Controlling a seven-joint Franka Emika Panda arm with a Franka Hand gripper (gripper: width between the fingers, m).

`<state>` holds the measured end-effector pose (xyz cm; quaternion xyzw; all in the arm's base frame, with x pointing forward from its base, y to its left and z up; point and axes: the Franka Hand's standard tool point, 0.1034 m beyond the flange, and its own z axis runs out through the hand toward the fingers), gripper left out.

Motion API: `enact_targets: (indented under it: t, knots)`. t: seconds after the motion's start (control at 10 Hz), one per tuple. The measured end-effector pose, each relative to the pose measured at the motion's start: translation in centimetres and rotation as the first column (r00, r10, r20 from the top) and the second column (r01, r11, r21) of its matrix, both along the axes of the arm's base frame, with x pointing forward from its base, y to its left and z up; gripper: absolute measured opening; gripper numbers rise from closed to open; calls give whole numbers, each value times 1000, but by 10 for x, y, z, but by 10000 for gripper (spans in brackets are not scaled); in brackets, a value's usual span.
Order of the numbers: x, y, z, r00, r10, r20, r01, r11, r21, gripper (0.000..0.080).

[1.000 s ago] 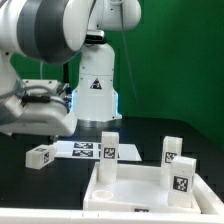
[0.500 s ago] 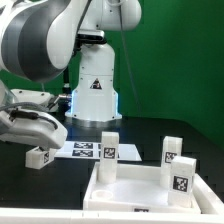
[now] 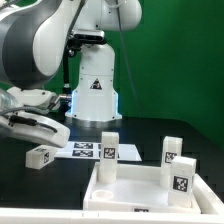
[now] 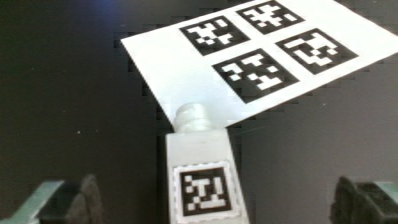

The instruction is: Assemble square table

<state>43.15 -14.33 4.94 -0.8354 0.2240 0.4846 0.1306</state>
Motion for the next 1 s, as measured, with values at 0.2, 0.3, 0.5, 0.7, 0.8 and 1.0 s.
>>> enact_targets:
  t: [0.2,0.3,0.5,0.7,0.8,1.0]
  knots:
    - [-1,0,-1,1000,-1,-1,1,1000,0,649]
    - [-5,0,-6,1000,-3,-15,3,1000,1,649]
    - [-14,-2,-22,999,-22,-49,21,999,-27,649]
    - [-19,1,-35,998,-27,-56,24,998,-53,649]
    - [-19,3,-39,998,-28,-55,25,998,-63,649]
    - [-20,2,-39,997,-45,-67,39,996,-85,649]
